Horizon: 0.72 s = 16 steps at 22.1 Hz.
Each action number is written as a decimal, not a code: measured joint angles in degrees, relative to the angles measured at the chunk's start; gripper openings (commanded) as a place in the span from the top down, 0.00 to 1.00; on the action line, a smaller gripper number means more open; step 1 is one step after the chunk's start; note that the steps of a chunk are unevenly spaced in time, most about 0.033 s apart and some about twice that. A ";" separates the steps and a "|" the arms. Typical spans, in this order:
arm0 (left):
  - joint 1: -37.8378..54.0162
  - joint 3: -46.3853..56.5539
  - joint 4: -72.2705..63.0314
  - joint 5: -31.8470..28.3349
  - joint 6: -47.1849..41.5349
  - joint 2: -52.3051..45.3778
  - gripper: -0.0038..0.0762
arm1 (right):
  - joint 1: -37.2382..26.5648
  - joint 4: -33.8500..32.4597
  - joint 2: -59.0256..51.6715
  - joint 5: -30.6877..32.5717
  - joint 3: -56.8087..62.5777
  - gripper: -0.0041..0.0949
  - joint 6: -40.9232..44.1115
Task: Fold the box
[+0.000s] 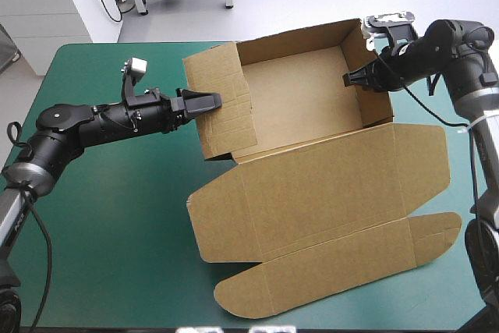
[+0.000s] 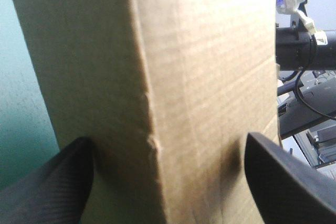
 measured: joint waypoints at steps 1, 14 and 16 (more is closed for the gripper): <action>0.00 0.00 0.00 0.12 0.00 0.00 0.25 | 0.00 0.00 0.00 0.00 0.00 0.97 0.00; -1.23 0.00 0.09 -7.49 -1.26 0.00 0.39 | 7.38 -11.37 0.00 -4.36 0.00 0.97 3.97; -1.49 0.00 1.82 -7.79 -2.63 0.00 0.39 | 8.91 -14.09 -0.24 -5.47 -0.04 0.97 5.34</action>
